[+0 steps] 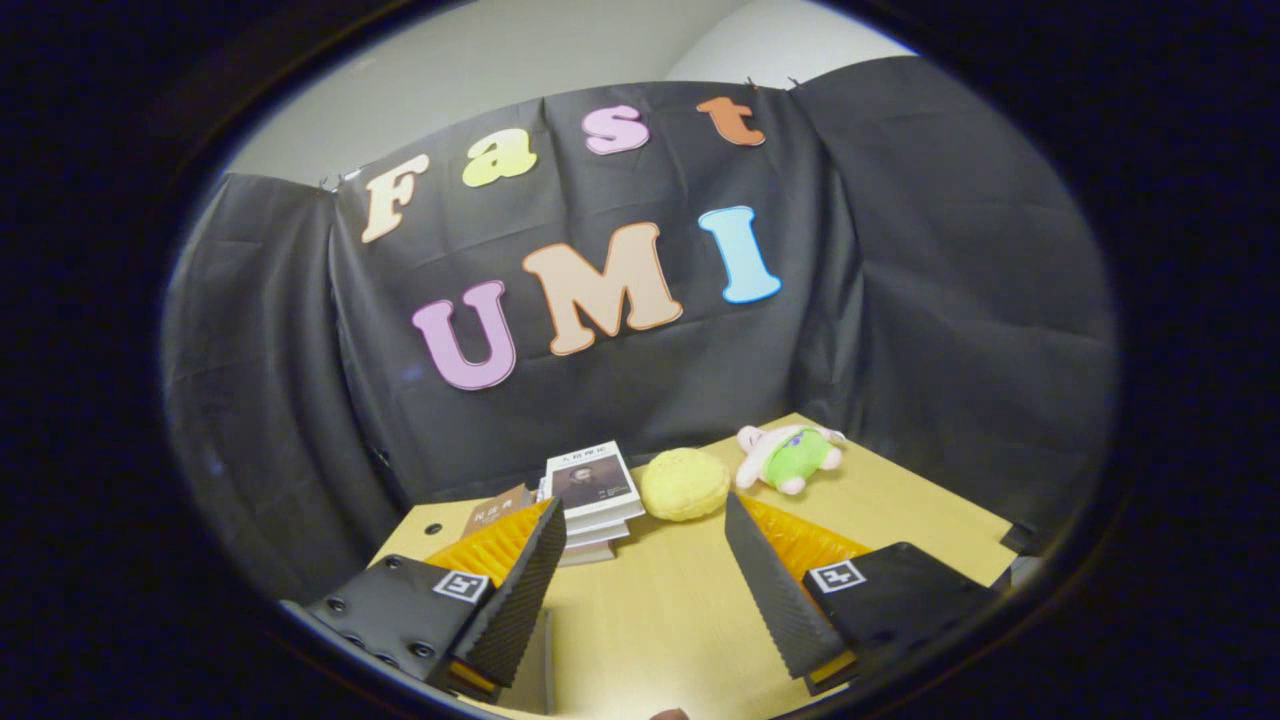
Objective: Open the storage box then place both shoes into the box .Put the left shoe in first, then the right shoe, with the right side of both shoes facing outward in a uniform manner.
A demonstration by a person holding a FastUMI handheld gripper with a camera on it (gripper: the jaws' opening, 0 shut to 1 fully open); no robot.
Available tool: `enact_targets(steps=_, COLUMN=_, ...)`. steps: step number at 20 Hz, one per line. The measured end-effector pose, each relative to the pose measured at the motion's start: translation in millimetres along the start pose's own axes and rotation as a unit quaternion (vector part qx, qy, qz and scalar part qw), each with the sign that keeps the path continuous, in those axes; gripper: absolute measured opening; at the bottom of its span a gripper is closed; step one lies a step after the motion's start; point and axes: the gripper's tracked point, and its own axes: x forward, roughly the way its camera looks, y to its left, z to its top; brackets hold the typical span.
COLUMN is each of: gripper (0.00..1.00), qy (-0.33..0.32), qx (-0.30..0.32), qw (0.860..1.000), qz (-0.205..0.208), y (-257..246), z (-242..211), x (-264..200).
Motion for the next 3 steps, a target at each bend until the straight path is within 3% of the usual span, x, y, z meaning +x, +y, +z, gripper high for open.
enact_targets(steps=3, gripper=0.99, qy=0.009, qx=-0.011, qw=1.000, qz=0.018, y=5.7, z=-6.8, x=0.2)
